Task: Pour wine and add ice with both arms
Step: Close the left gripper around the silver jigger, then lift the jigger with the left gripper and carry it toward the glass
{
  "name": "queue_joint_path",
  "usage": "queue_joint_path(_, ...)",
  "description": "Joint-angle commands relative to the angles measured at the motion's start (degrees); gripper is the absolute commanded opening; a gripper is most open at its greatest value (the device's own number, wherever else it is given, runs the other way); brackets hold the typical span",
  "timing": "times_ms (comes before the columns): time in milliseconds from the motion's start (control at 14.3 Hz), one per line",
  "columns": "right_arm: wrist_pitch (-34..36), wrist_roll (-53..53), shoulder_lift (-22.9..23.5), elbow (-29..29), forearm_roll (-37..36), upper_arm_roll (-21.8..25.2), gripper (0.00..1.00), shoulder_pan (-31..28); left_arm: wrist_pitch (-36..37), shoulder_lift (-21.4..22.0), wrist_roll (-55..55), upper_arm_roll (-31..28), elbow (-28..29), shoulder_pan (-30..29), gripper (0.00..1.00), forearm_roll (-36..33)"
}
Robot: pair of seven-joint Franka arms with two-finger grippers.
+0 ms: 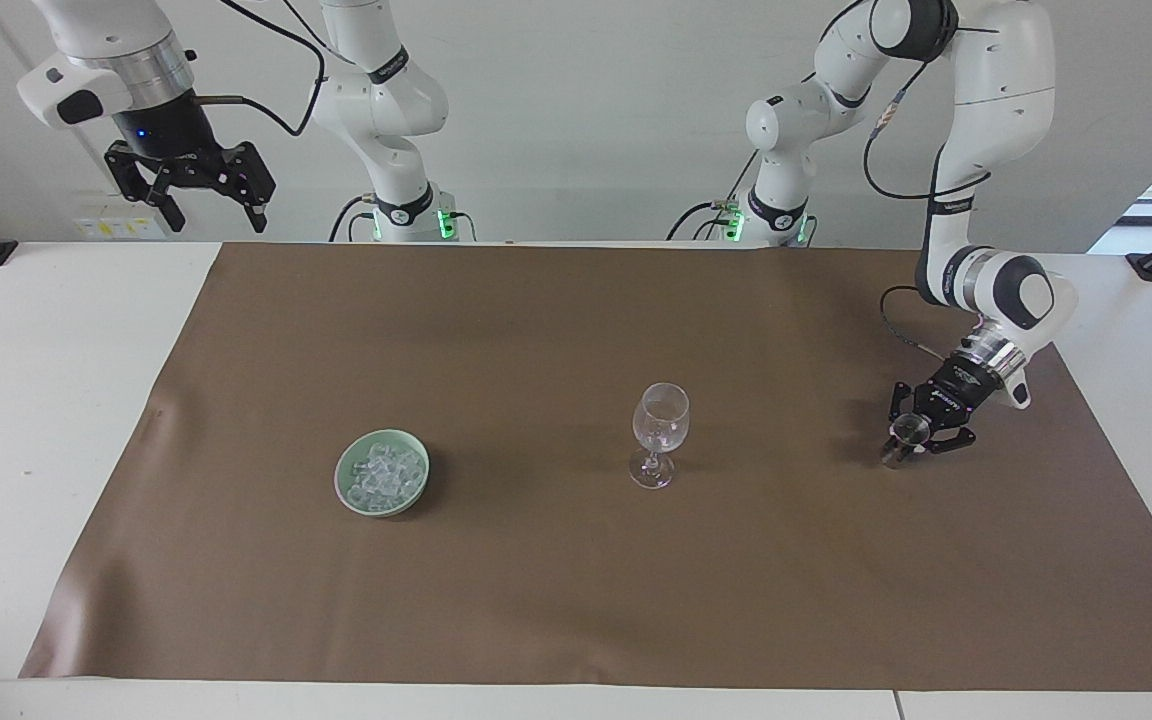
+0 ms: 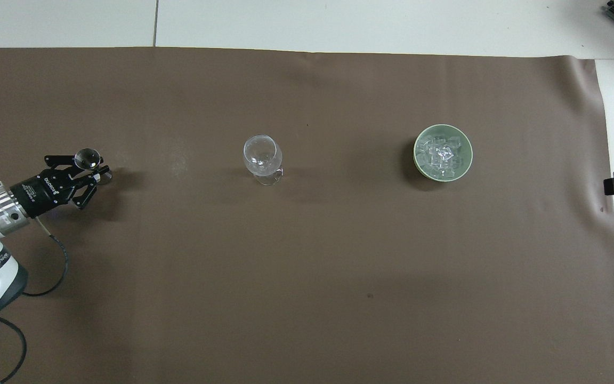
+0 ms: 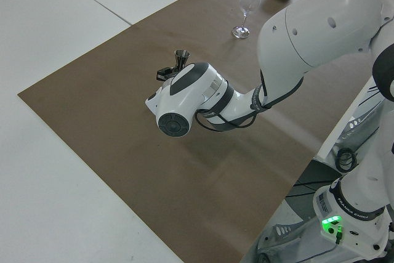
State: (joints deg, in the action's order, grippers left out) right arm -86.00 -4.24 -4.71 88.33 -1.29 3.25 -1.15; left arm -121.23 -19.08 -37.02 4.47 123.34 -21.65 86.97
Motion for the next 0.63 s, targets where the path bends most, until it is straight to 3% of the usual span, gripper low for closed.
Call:
queue_joint_path(0, 0.4, -1.3, -0.12, 0.08, -0.02, -0.35, 1.0, -0.61, 0.55, 0.27, -0.07, -0.52, 0.15, 0.46, 0.0, 1.54)
queue_joint_path(560, 0.4, -1.3, -0.12, 0.08, -0.02, -0.35, 1.0, -0.61, 3.02, 1.84, -6.83, -0.26, -1.52, 0.99, 0.0, 1.36)
